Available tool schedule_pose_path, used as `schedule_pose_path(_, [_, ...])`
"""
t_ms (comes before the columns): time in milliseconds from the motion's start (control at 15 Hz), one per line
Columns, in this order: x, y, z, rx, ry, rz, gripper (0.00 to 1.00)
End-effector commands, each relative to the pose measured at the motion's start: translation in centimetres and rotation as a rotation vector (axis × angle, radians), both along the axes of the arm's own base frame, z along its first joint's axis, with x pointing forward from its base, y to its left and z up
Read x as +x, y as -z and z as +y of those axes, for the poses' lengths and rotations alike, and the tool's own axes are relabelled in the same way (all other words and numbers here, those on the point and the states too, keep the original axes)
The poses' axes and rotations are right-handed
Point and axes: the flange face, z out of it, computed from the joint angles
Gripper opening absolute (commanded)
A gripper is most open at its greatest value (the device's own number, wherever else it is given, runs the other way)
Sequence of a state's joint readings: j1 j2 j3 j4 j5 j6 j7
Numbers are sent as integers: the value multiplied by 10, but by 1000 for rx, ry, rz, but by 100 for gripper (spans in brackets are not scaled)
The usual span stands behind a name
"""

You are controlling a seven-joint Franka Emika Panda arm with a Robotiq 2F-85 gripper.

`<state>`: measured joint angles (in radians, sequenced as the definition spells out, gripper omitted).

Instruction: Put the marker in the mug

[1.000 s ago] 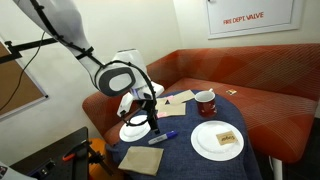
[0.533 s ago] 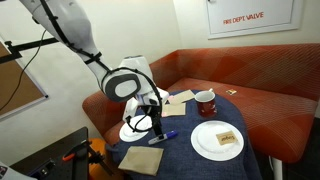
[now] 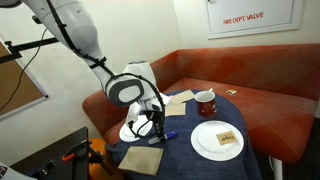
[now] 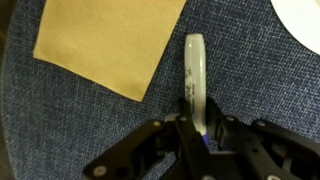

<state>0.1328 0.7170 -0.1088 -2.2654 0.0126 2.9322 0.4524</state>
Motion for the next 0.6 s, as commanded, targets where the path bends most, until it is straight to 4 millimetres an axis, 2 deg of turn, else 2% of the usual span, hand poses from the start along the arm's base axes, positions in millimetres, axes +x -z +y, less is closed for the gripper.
schedule_pose_path(0, [5,-5,0,-8,-14,4,2])
schedule_pose_path(67, [5,-9,1,-11,-18,0,5])
schedule_pose_path(267, [3,-30,0,-22,-16,-17,5])
schedule_pose_path(533, [6,-70,0,4,-17,-20,5])
